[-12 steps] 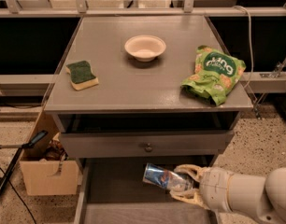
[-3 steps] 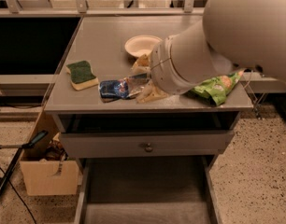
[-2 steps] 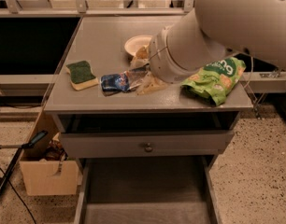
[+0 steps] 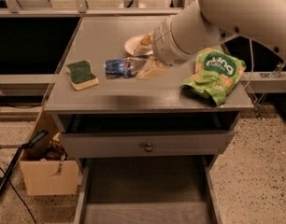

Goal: Pick redbull can from middle drawer and place on counter

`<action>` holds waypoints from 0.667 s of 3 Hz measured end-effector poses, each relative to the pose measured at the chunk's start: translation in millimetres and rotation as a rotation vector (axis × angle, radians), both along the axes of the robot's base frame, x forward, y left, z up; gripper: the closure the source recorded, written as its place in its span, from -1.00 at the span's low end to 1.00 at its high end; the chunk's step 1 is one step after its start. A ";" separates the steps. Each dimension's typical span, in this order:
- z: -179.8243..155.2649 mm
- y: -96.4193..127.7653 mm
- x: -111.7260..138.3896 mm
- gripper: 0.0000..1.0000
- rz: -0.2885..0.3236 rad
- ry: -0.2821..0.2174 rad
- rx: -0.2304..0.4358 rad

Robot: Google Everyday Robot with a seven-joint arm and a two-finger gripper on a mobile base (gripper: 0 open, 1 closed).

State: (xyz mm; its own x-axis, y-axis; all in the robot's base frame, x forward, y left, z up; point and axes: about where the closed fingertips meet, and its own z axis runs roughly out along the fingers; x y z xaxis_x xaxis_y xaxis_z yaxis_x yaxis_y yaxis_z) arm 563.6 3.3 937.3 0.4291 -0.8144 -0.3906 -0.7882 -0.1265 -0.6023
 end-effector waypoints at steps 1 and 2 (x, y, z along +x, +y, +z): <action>-2.2 6.1 22.5 1.00 -0.004 0.019 0.008; -23.7 9.3 30.5 1.00 -0.010 0.061 -0.010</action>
Offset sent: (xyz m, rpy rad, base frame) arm 0.0410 0.0107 -0.0548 -0.0318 0.1213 -0.0213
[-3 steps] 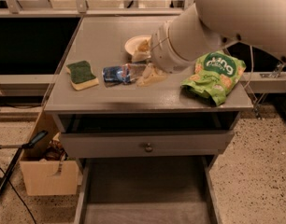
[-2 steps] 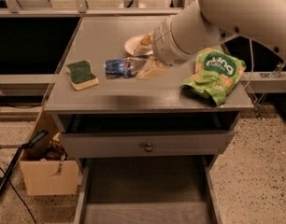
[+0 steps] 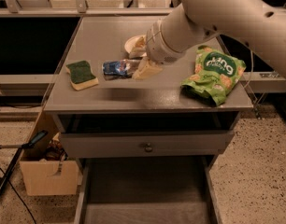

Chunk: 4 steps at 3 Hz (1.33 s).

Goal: Pick redbull can from middle drawer and place on counter

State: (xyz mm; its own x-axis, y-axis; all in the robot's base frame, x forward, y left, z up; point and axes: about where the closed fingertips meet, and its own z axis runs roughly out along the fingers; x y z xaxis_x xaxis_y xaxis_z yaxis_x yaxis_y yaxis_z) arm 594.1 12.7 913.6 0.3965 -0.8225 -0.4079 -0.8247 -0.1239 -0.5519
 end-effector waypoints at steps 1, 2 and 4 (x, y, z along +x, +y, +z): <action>-27.0 -8.5 -0.2 1.00 -0.025 0.046 -0.023; -47.6 -17.7 -3.7 1.00 -0.044 0.079 -0.043; -49.0 -17.9 -4.2 0.20 -0.045 0.081 -0.044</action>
Offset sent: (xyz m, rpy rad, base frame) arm -0.0063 -0.0313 -0.0736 -0.0636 0.1200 -0.0723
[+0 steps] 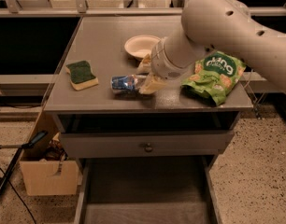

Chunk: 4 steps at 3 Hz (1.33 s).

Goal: Pick redbull can from middle drawer and place on counter

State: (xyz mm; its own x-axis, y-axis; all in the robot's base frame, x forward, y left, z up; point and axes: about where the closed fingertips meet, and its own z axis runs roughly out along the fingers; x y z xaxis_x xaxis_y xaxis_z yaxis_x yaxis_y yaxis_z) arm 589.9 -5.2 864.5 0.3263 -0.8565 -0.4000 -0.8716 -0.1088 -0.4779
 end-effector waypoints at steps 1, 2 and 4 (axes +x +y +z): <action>0.0 0.0 0.0 -0.26 0.000 0.000 0.000; 0.0 0.0 0.0 -0.73 0.000 0.000 0.000; 0.0 0.1 -0.1 -1.00 0.000 0.000 0.000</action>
Offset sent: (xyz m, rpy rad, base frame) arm 0.0000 0.0000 0.0000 0.0000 0.0000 0.0000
